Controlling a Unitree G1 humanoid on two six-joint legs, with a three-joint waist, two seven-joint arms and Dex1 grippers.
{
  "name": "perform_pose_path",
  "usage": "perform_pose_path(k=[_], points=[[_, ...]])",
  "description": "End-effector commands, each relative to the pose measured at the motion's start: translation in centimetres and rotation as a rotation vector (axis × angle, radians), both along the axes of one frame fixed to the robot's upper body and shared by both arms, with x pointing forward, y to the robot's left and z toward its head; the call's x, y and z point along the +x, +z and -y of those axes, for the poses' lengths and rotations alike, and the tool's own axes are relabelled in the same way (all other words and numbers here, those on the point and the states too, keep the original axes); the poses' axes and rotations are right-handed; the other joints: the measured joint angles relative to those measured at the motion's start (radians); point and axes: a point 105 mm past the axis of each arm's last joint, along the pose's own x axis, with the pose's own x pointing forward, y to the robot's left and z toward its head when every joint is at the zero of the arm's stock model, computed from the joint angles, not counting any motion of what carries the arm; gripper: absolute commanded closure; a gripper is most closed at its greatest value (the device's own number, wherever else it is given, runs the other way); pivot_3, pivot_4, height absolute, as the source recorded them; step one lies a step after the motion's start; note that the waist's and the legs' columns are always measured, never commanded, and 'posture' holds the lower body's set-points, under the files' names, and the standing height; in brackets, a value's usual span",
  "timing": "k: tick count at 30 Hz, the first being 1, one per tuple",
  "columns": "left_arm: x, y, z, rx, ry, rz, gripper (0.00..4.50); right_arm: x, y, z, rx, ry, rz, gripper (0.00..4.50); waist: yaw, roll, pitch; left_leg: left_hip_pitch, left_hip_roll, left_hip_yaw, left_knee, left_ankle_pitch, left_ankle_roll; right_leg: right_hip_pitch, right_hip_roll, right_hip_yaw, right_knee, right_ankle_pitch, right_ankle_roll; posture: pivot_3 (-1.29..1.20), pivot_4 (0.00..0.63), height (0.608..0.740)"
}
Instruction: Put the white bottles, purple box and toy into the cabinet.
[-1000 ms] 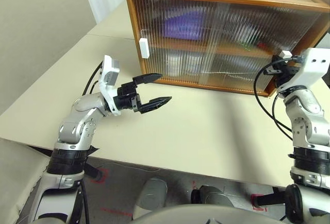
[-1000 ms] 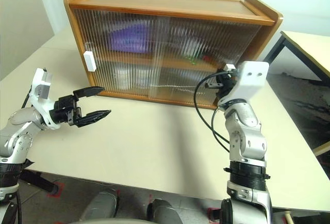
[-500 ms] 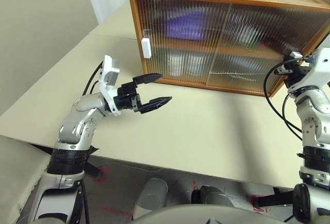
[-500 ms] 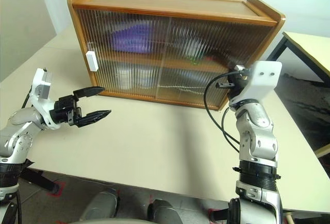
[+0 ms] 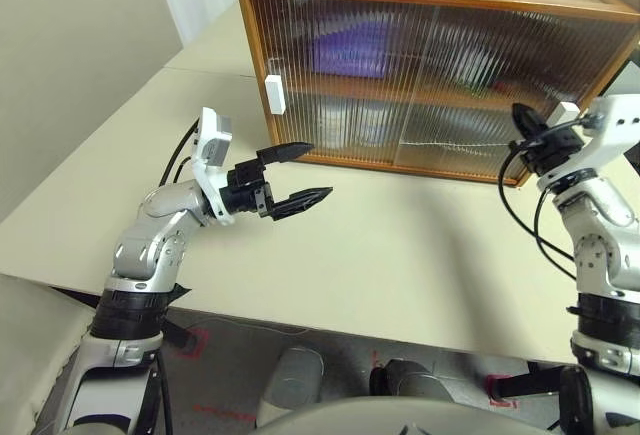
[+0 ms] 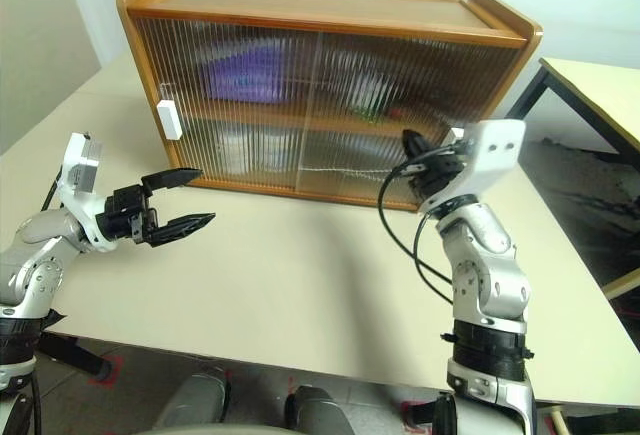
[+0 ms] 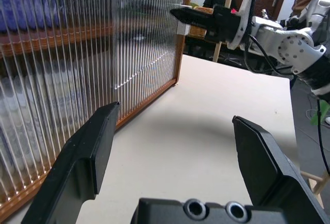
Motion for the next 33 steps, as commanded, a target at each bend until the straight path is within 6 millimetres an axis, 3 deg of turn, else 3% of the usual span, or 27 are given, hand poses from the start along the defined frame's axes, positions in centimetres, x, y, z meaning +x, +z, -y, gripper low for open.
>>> perform_pose_path(k=[1,4,8,13,20,27,33], points=[[-0.2,-0.4,-0.2,0.016,0.002,-0.008,0.0,-1.1,1.1,-1.8,0.012,0.124,0.078,4.46,0.0,0.0,0.0,0.0,0.0,0.0,0.0,0.0,0.0,0.0,0.0,0.0,0.0,0.0,0.0,0.24,0.031,0.74],[-0.1,-0.7,-0.6,0.003,0.028,-0.024,0.0,-2.1,0.5,-2.2,0.11,0.219,0.082,4.46,-0.001,0.0,0.0,0.001,0.0,0.0,0.001,0.0,0.0,0.001,0.0,0.0,0.0,0.0,0.0,0.24,0.031,0.74],[0.1,-1.4,-2.4,-0.006,0.096,-0.053,0.0,-3.6,-2.1,-1.4,0.143,0.315,-0.04,4.46,0.001,0.0,0.0,0.001,-0.001,0.0,0.001,0.001,-0.001,0.002,-0.001,0.0,0.0,-0.001,-0.001,0.23,0.036,0.74],[0.2,-2.0,-8.0,-0.009,0.283,-0.071,0.0,-6.8,-5.3,2.2,0.156,0.359,-0.206,2.75,0.001,-0.001,0.001,0.001,0.0,0.0,0.0,0.002,-0.01,0.002,-0.001,0.0,0.0,-0.003,-0.002,0.23,0.046,0.74],[0.4,-2.1,-15.7,-0.023,0.568,-0.065,0.0,-9.1,-6.2,10.4,0.092,0.201,-0.192,0.15,-0.001,-0.002,0.004,0.0,0.002,-0.001,-0.001,0.0,-0.015,-0.001,-0.002,0.002,0.001,-0.006,-0.003,0.23,0.051,0.74],[1.7,-6.2,-20.9,0.041,0.908,-0.182,0.0,-9.4,-7.4,14.3,0.064,-0.005,-0.11,0.03,-0.002,-0.002,0.004,0.001,0.004,-0.001,-0.004,-0.001,-0.014,-0.001,-0.002,0.003,0.001,-0.006,-0.003,0.23,0.041,0.74],[2.6,-6.7,-23.4,0.066,1.111,-0.129,0.0,-9.5,-8.1,17.3,0.168,-0.221,-0.068,0.03,0.001,-0.002,0.004,0.001,0.002,0.0,-0.004,-0.001,-0.013,-0.001,-0.002,0.003,0.0,-0.005,-0.004,0.23,0.032,0.74]])
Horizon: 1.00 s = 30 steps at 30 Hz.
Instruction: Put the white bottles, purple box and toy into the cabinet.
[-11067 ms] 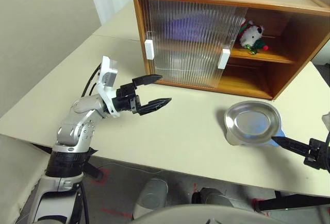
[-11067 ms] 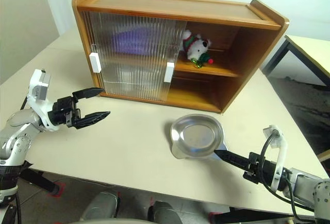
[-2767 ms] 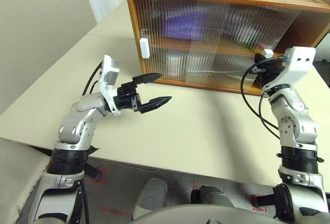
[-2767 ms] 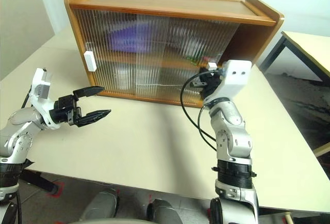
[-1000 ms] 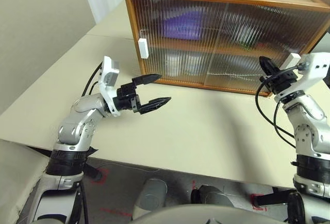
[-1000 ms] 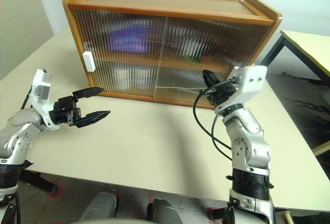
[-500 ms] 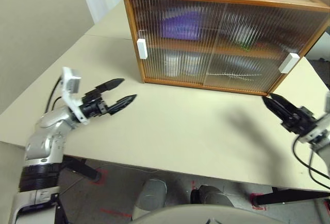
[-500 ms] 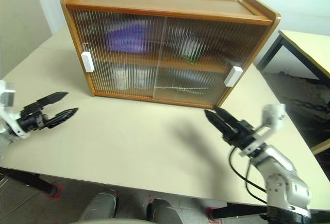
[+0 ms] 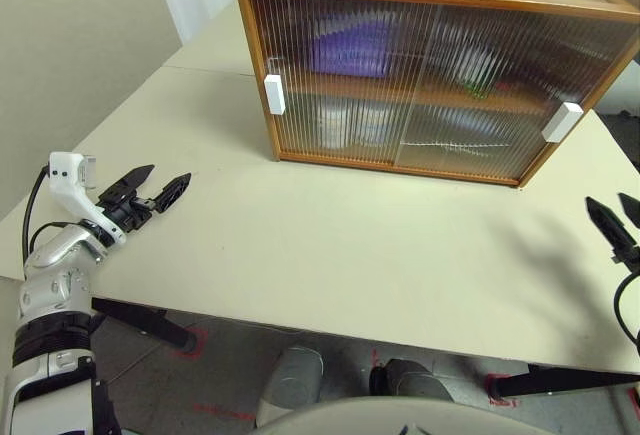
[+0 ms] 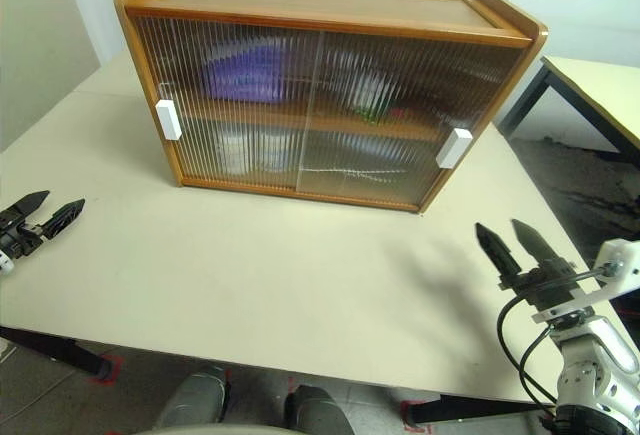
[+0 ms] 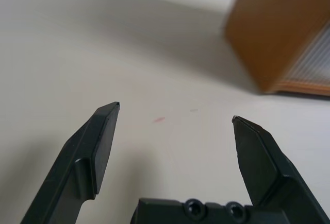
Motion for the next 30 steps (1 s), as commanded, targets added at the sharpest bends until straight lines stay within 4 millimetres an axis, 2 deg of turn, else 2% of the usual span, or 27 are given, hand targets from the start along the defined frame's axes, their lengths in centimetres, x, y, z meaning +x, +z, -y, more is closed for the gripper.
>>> perform_pose_path(k=[1,4,10,24,27,30], points=[[0.5,0.1,-1.5,0.044,0.124,0.037,0.0,-0.3,-0.9,1.6,0.032,-0.114,-0.009,0.03,0.001,0.0,0.0,0.0,0.0,0.0,0.0,0.0,0.0,0.0,0.0,0.0,0.0,0.0,0.0,0.23,0.031,0.74],[0.8,-0.3,-1.9,0.055,0.178,0.063,0.0,0.0,-1.5,1.0,-0.02,-0.081,-0.029,0.03,0.003,0.0,0.0,0.001,0.0,0.0,0.001,0.0,0.0,0.002,0.0,-0.001,0.0,0.0,0.0,0.23,0.028,0.74],[1.6,0.5,-1.0,0.089,0.122,0.09,0.0,0.6,-0.5,0.9,-0.09,-0.077,0.013,0.03,0.002,0.0,-0.001,0.001,-0.001,0.001,0.003,0.001,0.001,0.004,0.001,-0.002,0.0,0.002,0.001,0.24,0.018,0.74],[2.8,1.4,-0.9,0.103,0.11,0.099,0.0,1.3,-1.1,1.0,-0.094,-0.106,0.01,0.03,0.002,0.0,-0.001,0.011,-0.001,-0.001,0.003,0.001,0.001,0.014,0.001,-0.002,0.0,0.002,0.002,0.25,0.019,0.74],[2.9,1.8,-1.4,0.104,0.117,0.1,0.0,1.6,-1.2,0.6,-0.091,-0.105,0.018,0.03,0.004,0.0,-0.001,0.011,-0.001,-0.001,0.003,0.001,0.001,0.014,0.001,-0.002,0.0,0.002,0.002,0.26,0.018,0.74],[3.2,1.6,-0.9,0.107,0.105,0.1,0.0,1.9,-1.1,0.2,-0.112,-0.087,0.021,0.03,0.003,0.0,-0.001,0.011,-0.001,0.0,0.003,0.001,0.001,0.014,0.001,-0.002,0.0,0.002,0.002,0.25,0.026,0.74]])
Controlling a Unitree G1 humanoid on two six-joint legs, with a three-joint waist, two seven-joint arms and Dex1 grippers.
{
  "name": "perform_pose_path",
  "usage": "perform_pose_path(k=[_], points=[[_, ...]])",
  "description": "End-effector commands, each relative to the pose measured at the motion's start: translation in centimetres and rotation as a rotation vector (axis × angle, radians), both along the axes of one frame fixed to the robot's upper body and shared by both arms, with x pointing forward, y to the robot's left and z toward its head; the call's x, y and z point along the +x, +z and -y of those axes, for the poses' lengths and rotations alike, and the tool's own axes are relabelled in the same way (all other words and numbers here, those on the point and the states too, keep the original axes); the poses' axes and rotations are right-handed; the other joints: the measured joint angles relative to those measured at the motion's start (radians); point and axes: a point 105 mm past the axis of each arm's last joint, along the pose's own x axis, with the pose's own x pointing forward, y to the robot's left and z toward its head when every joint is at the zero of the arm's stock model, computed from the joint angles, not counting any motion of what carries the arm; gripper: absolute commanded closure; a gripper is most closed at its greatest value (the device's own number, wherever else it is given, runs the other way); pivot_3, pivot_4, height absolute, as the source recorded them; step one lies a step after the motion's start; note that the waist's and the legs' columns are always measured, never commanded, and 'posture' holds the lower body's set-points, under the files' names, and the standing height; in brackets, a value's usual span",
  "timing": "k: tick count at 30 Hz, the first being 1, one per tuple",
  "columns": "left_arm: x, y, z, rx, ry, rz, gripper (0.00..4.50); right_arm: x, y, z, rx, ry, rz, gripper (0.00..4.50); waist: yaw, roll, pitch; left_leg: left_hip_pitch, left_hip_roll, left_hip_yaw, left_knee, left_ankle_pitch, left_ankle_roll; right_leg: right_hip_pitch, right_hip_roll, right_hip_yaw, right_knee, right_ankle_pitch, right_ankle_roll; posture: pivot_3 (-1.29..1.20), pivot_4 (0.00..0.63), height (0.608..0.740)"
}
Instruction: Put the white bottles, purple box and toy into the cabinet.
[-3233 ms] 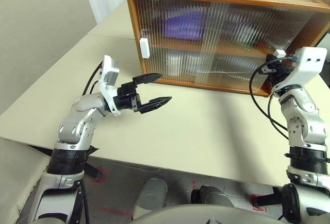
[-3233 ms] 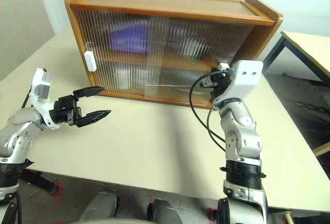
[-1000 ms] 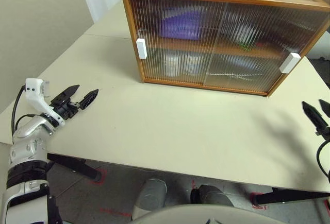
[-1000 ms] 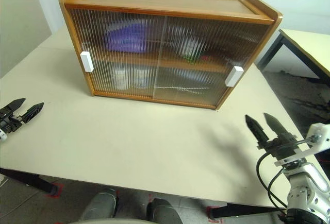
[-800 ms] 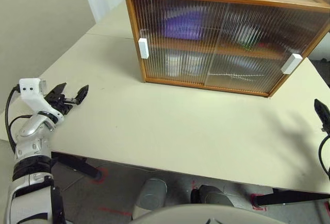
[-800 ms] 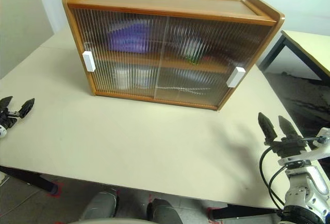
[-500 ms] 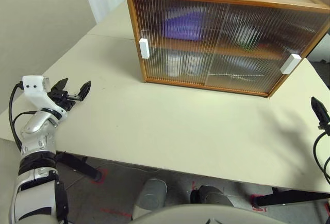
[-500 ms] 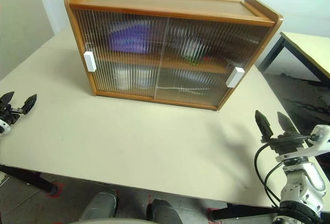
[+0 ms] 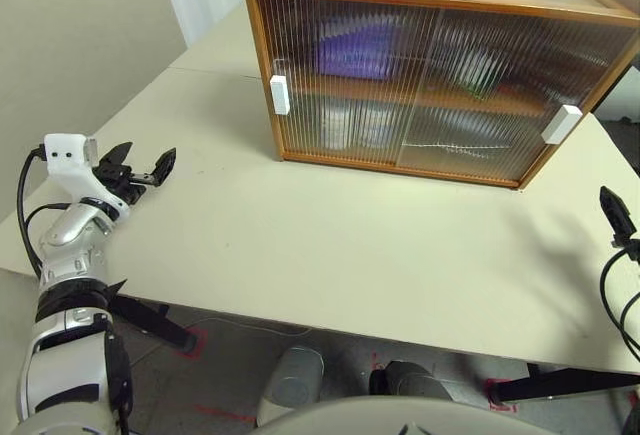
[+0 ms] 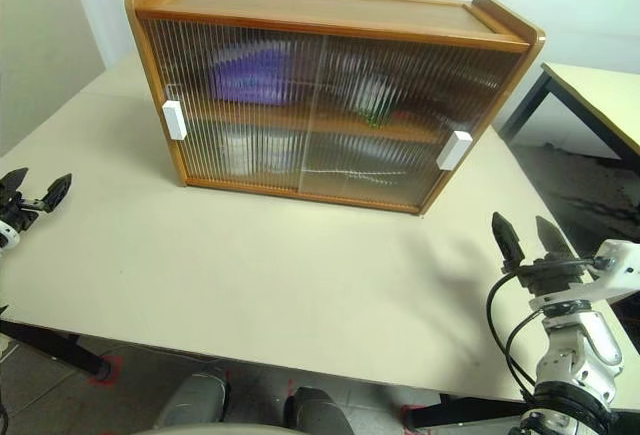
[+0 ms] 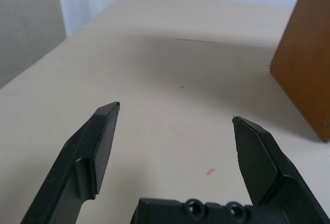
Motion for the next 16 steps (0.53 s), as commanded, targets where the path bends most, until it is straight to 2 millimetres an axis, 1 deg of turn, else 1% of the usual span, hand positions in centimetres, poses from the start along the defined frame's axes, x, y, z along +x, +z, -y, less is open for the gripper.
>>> perform_pose_path(k=[1,3,6,9,13,16], points=[[0.2,-0.6,0.5,0.015,-0.016,-0.023,0.0,0.4,0.0,-0.4,-0.02,0.012,0.0,0.03,-0.001,0.0,0.0,0.0,0.0,0.0,0.0,0.0,0.0,0.0,0.0,0.0,0.0,0.0,0.0,0.25,0.028,0.74],[0.2,-0.8,0.7,0.015,-0.027,-0.03,0.0,0.2,0.0,-0.3,-0.02,0.002,0.003,0.03,-0.001,0.0,0.001,0.0,0.0,0.0,0.0,0.0,0.0,0.0,0.0,0.0,0.0,0.0,0.0,0.25,0.037,0.74],[0.0,-0.6,0.5,0.018,-0.03,-0.028,0.0,-0.1,0.1,-0.3,-0.027,0.004,0.001,0.03,0.001,-0.001,0.002,0.0,0.0,0.0,0.0,0.0,0.0,0.0,0.0,0.0,0.0,0.0,0.001,0.25,0.048,0.74],[-0.1,-0.5,0.3,0.019,-0.03,-0.028,0.0,-0.5,-0.1,0.1,-0.029,-0.008,-0.01,0.03,0.002,-0.001,0.003,0.0,0.0,0.0,0.0,0.0,0.0,0.0,0.0,0.0,0.0,-0.001,0.0,0.25,0.052,0.74],[0.2,-0.5,0.8,0.018,-0.043,-0.029,0.0,-0.8,-0.4,0.4,-0.026,-0.024,-0.017,0.03,0.001,-0.001,0.004,0.0,0.0,-0.001,-0.001,0.0,0.0,0.0,-0.001,0.001,0.0,-0.001,0.001,0.23,0.042,0.74],[0.7,-0.3,1.3,0.012,-0.054,-0.021,0.0,-0.9,-0.2,0.3,-0.027,-0.031,-0.006,0.03,0.0,-0.001,0.003,0.0,0.0,-0.001,-0.002,0.0,0.0,0.0,-0.001,0.001,0.0,-0.002,0.001,0.22,0.03,0.74]])
